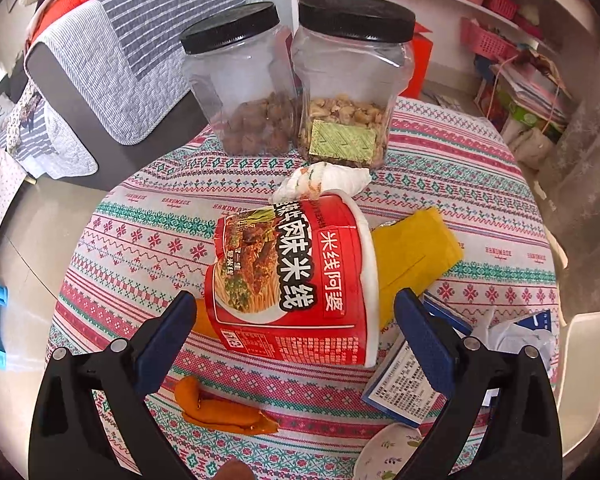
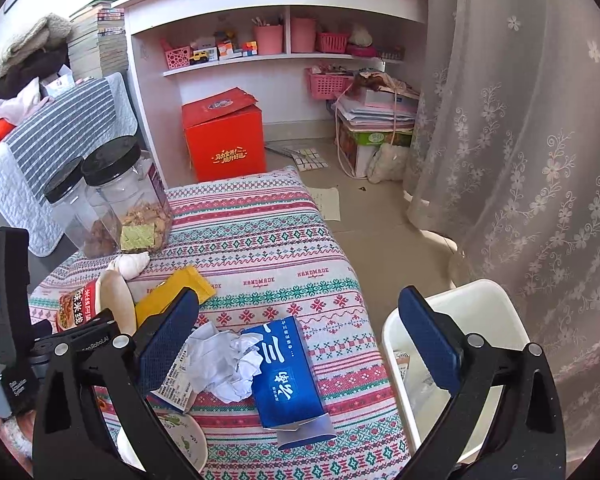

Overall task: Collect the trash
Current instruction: 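Reach the left tool to the red noodle cup and grasp it, then grasp the crumpled white tissue with the right tool while the left tool holds the cup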

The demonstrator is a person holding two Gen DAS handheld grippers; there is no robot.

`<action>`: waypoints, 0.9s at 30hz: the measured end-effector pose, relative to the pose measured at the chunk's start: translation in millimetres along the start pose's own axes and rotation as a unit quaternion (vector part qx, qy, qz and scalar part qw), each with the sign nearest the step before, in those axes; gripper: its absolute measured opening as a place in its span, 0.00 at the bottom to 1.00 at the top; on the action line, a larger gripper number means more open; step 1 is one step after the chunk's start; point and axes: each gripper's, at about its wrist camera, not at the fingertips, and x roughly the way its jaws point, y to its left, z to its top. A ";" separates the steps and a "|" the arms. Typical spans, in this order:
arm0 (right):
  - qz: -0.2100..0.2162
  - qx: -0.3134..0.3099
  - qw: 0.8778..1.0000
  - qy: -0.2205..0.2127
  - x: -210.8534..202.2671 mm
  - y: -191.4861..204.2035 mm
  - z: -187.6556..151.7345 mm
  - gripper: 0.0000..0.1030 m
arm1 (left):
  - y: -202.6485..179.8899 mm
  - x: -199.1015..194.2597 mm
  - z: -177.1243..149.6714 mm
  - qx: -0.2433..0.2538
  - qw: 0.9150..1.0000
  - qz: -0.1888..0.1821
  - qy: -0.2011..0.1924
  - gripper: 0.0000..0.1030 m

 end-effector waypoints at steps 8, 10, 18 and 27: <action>0.015 -0.016 1.000 0.022 11.5 13.1 -2.9 0.93 | 23.4 12.0 -0.8 -0.044 0.998 -0.035 0.018 0.82; 0.027 -0.025 0.999 0.026 13.5 18.1 -4.4 0.93 | 34.0 -1.5 -3.4 -0.055 0.997 -0.046 0.001 0.82; 0.142 -0.083 0.980 0.110 32.0 59.6 2.0 0.93 | 118.2 -97.8 -17.1 -0.132 0.986 -0.071 -0.076 0.82; 0.197 0.076 0.943 0.258 112.7 135.0 15.3 0.82 | 189.5 -141.7 -41.7 -0.187 0.971 -0.041 -0.143 0.82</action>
